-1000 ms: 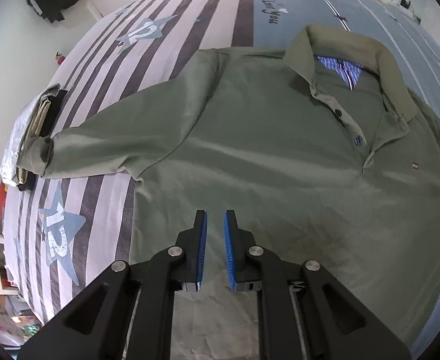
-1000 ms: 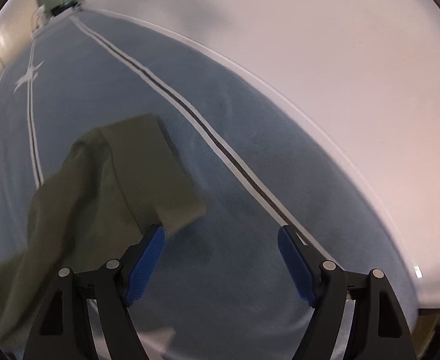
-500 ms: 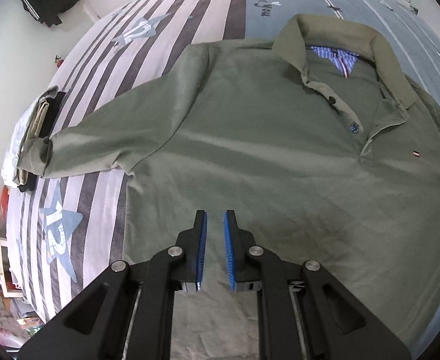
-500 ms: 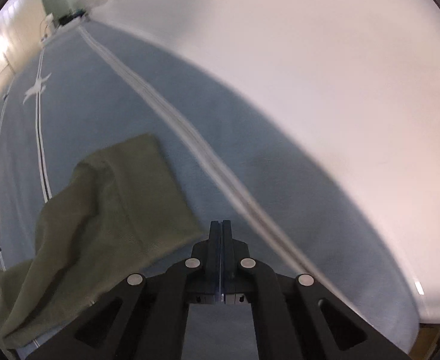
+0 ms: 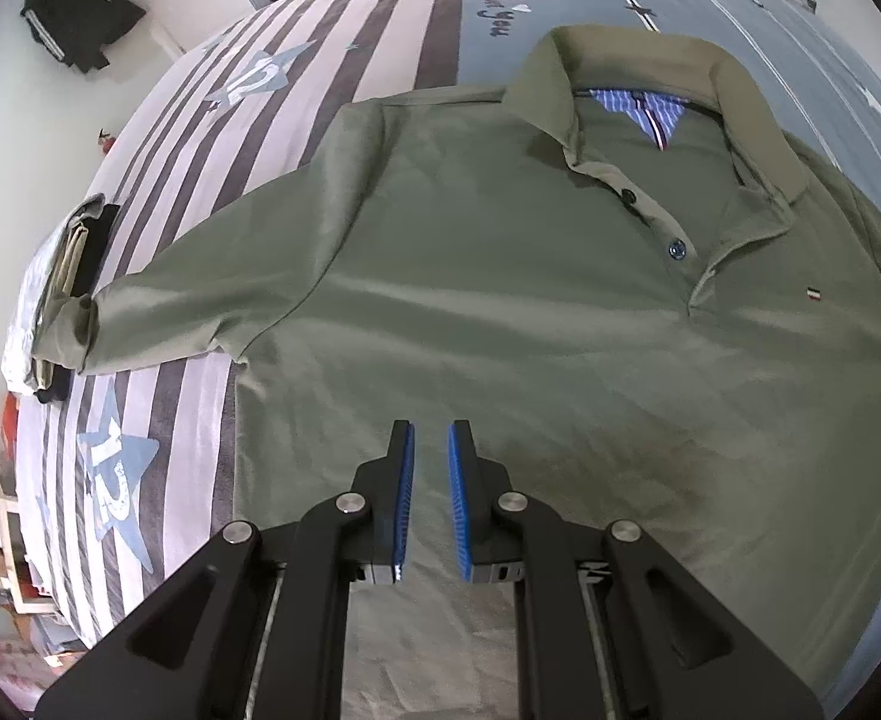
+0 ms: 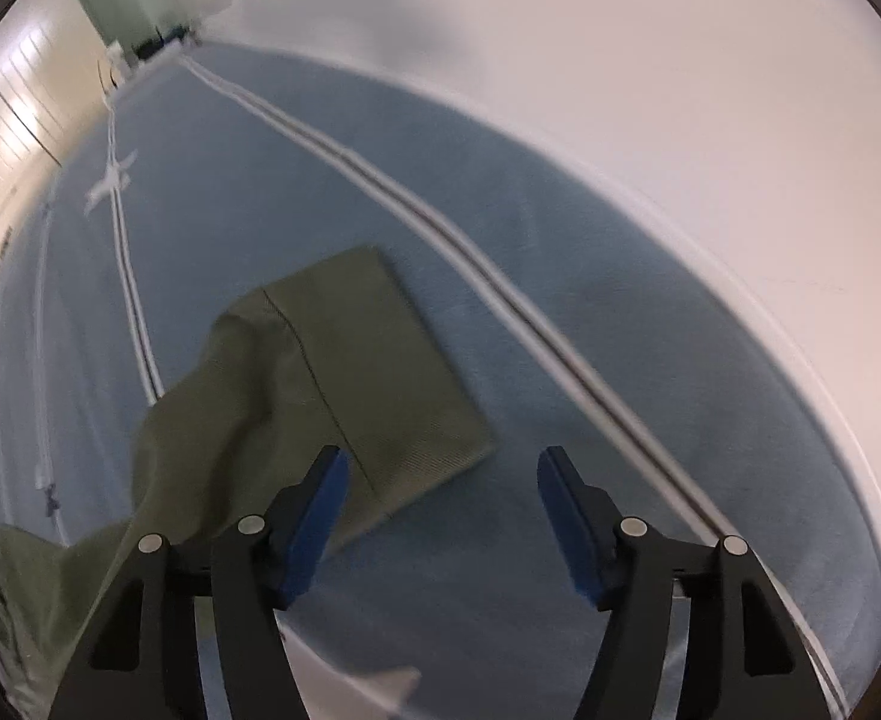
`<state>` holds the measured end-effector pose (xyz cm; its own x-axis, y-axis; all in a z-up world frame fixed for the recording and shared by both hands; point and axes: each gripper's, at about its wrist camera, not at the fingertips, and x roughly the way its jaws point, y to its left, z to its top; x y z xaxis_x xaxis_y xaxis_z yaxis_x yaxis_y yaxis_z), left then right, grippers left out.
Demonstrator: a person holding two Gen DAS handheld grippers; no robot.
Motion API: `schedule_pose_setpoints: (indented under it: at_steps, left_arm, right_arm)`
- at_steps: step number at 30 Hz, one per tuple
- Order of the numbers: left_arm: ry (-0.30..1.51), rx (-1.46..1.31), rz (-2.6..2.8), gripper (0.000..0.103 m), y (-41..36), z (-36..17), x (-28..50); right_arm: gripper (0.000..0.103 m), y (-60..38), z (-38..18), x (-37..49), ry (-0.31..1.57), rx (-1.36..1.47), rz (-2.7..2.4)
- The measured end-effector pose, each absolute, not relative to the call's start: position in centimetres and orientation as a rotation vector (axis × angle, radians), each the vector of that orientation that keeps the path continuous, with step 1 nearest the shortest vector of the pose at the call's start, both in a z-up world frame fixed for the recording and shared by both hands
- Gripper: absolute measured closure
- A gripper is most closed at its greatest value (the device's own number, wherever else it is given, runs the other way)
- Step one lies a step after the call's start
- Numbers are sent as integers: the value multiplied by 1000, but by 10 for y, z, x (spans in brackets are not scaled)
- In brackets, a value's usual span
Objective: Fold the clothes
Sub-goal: 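Grasp the other sleeve cuff with the right gripper and straighten it, then open the right gripper and regrasp the green sleeve cuff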
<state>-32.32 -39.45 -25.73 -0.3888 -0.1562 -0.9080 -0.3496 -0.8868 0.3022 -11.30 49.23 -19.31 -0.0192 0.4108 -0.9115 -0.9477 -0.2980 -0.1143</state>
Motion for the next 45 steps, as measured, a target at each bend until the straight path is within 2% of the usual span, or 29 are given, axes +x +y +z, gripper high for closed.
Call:
schedule_pose_setpoints:
  at_steps: [4,6,8,9,10,22,27,30,31,32,34,39,42,45]
  left_arm:
    - [672,-1676,2426,93,-394,-261,-325]
    - [668,-1676,2426,93,-393,-262,-325]
    - [656,-1679,2428,93,-392,-263,-325]
    - [649,-1682,2429,93,-392,-264,-325]
    - [644,-1686,2431,93,-392,-264,-325]
    - [609,-1707,2450,93,-396,-262,-327]
    - [598,-1714,2445,93,-396,-262,-325]
    - [600,-1710,2435,93,-392,-260,-323]
    - [607,-1706,2433,93,-391,-260,-323]
    - [614,-1703,2432,93,-390,-259,-322]
    - [613,-1699,2434,93,-391,-260,-323]
    - [605,-1700,2444,93,-393,-257,-323]
    - [605,-1706,2440,93,-392,-259,-322]
    - [609,-1707,2429,93,-389,-261,-320]
  right_arm:
    - [41,500,-210,-131,652,-1162,1532]
    - [46,500,-212,-137,634,-1157,1552]
    - [79,497,-212,-147,596,-1174,1580]
    - [90,495,-211,-154,568,-1189,1591]
    - [95,493,-211,-160,539,-1204,1603]
    - [96,464,-176,-134,497,-1143,1566]
    - [96,447,-187,-121,525,-1201,1509]
    - [95,443,-196,-121,545,-1213,1489]
    - [91,443,-199,-122,553,-1214,1483]
    - [79,444,-200,-122,563,-1212,1465]
    - [66,448,-197,-124,564,-1191,1444]
    - [60,457,-177,-134,532,-1102,1456]
    - [56,468,-189,-153,564,-1137,1459]
    - [40,480,-200,-172,597,-1173,1460]
